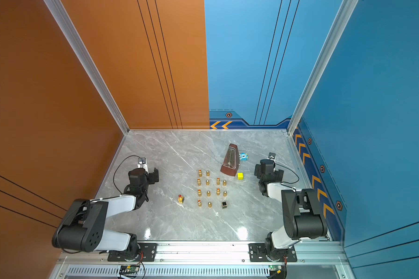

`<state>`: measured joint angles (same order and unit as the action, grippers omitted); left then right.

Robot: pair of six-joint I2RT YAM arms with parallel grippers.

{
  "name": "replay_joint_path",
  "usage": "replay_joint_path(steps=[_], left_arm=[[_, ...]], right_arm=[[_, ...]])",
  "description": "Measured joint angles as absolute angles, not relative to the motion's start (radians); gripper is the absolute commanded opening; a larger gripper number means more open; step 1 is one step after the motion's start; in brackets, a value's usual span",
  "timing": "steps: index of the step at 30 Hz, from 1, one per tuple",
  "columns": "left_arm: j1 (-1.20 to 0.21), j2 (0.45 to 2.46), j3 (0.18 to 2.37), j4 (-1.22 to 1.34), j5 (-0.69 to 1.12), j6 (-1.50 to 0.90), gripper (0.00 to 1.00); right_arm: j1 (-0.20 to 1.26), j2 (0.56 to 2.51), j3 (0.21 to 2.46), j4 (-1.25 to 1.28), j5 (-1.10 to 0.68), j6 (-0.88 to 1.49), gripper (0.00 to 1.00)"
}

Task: Open the lipstick cap
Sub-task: Reset both arms

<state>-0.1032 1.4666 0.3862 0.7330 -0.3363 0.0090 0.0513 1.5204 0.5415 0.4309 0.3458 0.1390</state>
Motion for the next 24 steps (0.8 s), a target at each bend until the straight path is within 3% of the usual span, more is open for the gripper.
replay_joint_path(steps=[9, 24], left_arm=[[-0.073, 1.541, 0.362, 0.881, -0.317, -0.004, 0.98], [-0.049, 1.544, 0.361, 0.909, -0.215, 0.010, 0.98]], right_arm=[[0.046, 1.509, 0.448, 0.669, 0.183, 0.067, 1.00], [0.039, 1.514, 0.404, 0.779, 0.156, 0.066, 1.00]])
